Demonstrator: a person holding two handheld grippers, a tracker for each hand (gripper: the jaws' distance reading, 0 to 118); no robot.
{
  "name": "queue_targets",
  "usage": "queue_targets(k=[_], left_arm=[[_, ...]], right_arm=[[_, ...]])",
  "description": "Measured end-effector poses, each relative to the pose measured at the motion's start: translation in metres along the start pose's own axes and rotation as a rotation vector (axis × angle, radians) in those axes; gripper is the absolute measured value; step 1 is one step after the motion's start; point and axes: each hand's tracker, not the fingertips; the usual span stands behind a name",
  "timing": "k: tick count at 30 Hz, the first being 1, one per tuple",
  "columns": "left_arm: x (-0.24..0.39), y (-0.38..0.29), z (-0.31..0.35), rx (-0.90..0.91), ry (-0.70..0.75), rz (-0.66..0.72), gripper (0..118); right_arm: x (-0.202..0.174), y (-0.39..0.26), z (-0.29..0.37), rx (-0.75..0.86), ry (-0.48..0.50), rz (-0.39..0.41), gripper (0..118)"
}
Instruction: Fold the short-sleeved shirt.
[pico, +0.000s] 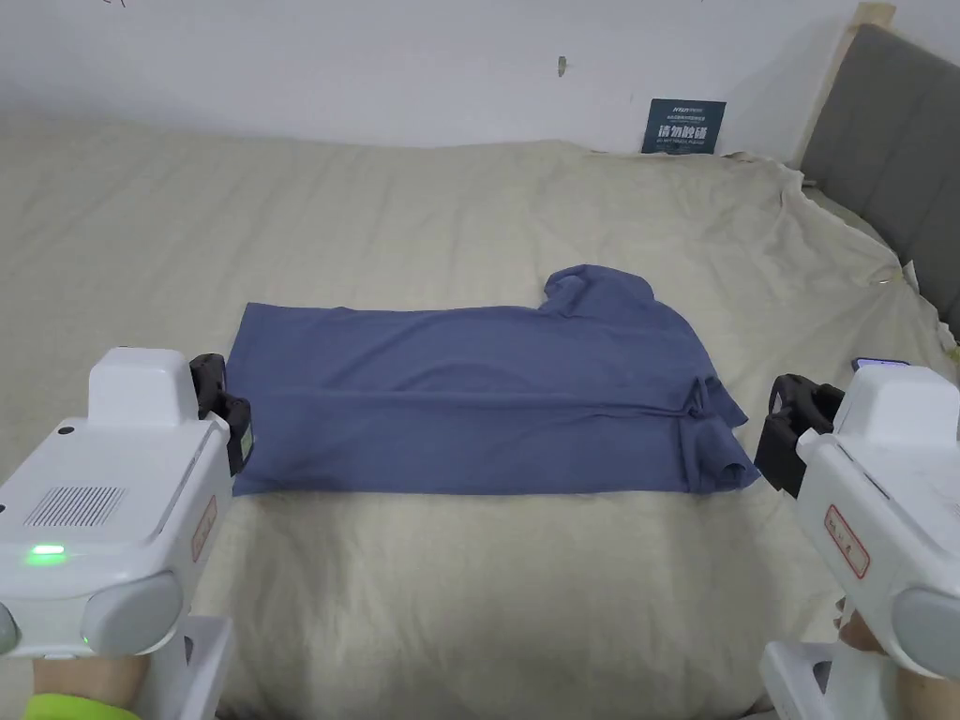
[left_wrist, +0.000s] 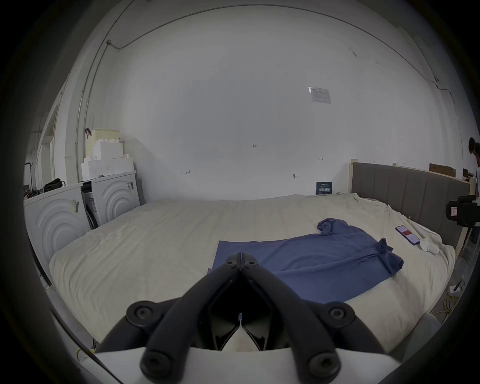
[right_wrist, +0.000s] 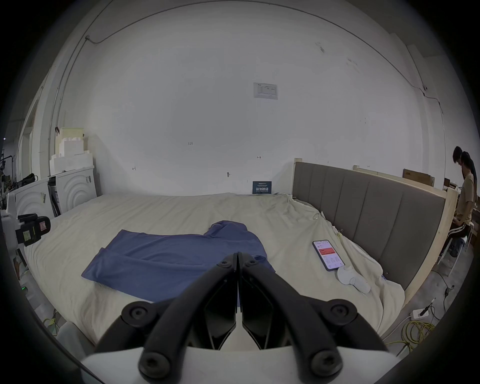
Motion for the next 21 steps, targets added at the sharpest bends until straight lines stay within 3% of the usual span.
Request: queue_targets(k=[5,12,15,16,17,18,19,21], left_arm=[[0.001,-0.002,-0.007,-0.013,-0.003,0.009,0],[0.002,-0.009,-0.021,-0.046,-0.004,0.021,0],[0.001,-0.011,-0.03,-0.063,-0.006,0.021,0],[0.001,-0.012,-0.033,-0.069,-0.005,0.022,0],[0.002,-0.013,-0.036,-0.075,-0.002,0.023,0],[0.002,-0.014,-0.039,-0.081,-0.001,0.027,0],[0.002,-0.015,-0.042,-0.086,0.0,0.031,0],[0.001,-0.018,-0.051,-0.1,0.003,0.042,0]], right_arm=[[0.013,0.013,-0.044,-0.079,0.005,-0.002,0],[0.036,0.021,-0.145,-0.404,0.039,-0.019,2],[0.043,0.013,-0.182,-0.523,0.025,-0.021,20],[0.047,0.009,-0.193,-0.563,0.037,-0.048,34],[0.051,0.004,-0.206,-0.626,0.029,-0.065,65],[0.054,-0.002,-0.216,-0.664,0.025,-0.085,83],[0.053,-0.007,-0.219,-0.68,0.013,-0.097,92],[0.055,-0.019,-0.237,-0.748,-0.024,-0.084,94]])
